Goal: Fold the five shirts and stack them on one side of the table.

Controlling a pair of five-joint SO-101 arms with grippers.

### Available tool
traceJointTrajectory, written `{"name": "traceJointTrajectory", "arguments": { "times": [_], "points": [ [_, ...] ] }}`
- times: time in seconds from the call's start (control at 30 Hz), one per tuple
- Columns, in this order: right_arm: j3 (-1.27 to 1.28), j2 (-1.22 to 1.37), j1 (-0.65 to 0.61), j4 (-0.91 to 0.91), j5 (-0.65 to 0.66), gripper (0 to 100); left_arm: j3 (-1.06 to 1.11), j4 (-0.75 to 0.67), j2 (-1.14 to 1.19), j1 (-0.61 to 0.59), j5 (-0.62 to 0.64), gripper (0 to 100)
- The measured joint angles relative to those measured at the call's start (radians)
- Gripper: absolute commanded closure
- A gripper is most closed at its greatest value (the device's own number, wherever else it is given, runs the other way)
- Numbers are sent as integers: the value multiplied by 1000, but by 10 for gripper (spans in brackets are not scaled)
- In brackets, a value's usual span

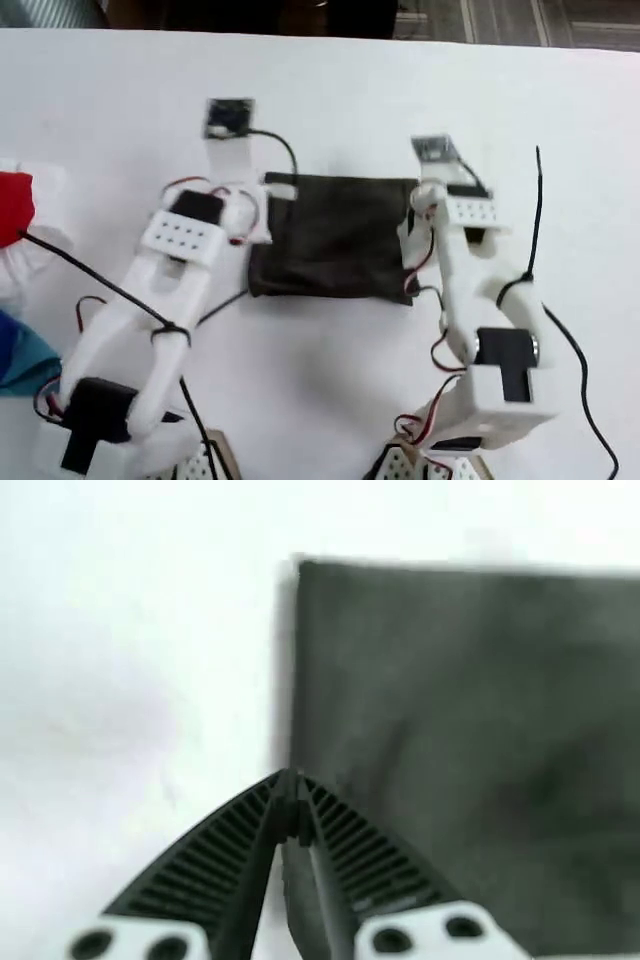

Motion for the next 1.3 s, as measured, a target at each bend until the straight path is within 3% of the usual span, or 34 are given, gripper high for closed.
{"name": "traceJointTrajectory", "arguments": {
  "times": [0.23, 0.57, 0.77, 1.0, 1.3],
  "points": [
    [269, -158, 0, -187, 0, 978, -144, -87, 262, -14, 32, 972],
    [302, -575, -23, -12, 0, 978, -407, -81, 628, 29, 32, 973],
    [437, -631, -107, -64, 57, 978, -443, -72, 674, 26, 32, 973],
    [577, -631, -112, -206, 66, 978, -462, -63, 690, -21, 37, 973],
    [635, -634, -114, -236, 66, 978, -479, -9, 690, -41, 32, 973]
  ]
}}
